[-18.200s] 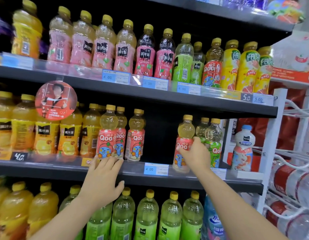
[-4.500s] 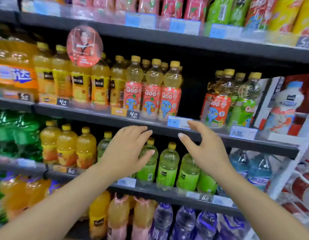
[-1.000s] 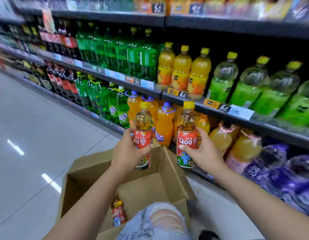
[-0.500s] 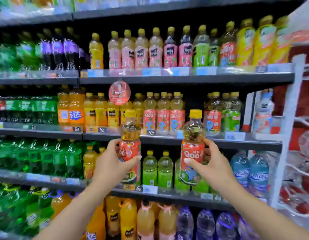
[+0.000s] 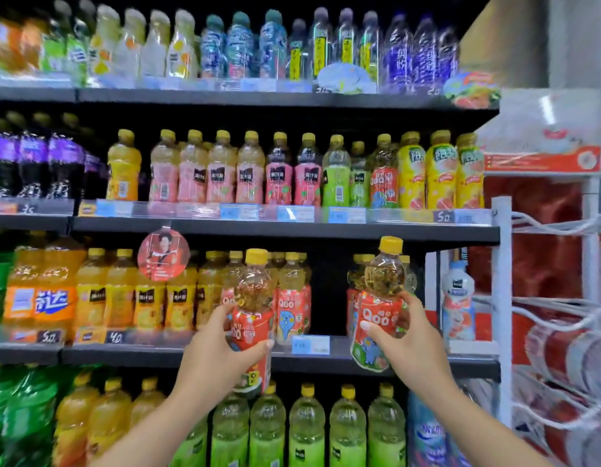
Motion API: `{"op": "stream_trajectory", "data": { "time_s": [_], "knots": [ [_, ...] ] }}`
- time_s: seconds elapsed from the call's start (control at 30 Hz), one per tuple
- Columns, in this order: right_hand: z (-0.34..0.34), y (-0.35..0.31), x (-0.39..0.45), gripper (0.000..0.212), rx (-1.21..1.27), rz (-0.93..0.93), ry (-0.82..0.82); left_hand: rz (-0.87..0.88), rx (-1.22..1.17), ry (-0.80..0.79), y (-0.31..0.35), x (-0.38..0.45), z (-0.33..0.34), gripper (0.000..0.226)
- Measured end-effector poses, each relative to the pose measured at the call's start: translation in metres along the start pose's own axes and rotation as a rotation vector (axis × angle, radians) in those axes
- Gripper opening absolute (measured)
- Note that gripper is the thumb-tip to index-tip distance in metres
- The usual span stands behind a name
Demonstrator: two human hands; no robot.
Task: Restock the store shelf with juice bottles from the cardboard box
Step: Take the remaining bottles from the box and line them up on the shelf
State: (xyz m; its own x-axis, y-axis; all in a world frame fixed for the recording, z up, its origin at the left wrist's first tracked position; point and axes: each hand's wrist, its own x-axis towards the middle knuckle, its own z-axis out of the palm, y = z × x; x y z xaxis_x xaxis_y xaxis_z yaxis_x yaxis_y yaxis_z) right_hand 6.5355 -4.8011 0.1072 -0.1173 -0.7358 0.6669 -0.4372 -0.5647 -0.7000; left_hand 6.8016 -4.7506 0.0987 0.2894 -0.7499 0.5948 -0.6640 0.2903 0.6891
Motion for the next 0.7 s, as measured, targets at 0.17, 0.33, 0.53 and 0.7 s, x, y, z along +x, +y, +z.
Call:
{"op": "stream_trajectory", "data": {
  "time_s": [0.17, 0.33, 0.53, 0.7],
  "knots": [
    [0.043, 0.012, 0.039, 0.069, 0.017, -0.001, 0.032, 0.009, -0.004, 0.005, -0.015, 0.014, 0.005, 0.09],
    [0.088, 0.024, 0.066, 0.064, 0.005, -0.003, 0.055, 0.026, -0.103, -0.024, -0.032, 0.033, 0.008, 0.093],
    [0.119, 0.045, 0.094, 0.073, -0.12, -0.005, 0.011, 0.038, -0.129, -0.065, -0.05, 0.048, 0.017, 0.094],
    [0.131, 0.061, 0.104, 0.088, -0.246, 0.086, -0.055, 0.048, -0.093, -0.045, -0.058, 0.05, 0.02, 0.099]
  ]
}}
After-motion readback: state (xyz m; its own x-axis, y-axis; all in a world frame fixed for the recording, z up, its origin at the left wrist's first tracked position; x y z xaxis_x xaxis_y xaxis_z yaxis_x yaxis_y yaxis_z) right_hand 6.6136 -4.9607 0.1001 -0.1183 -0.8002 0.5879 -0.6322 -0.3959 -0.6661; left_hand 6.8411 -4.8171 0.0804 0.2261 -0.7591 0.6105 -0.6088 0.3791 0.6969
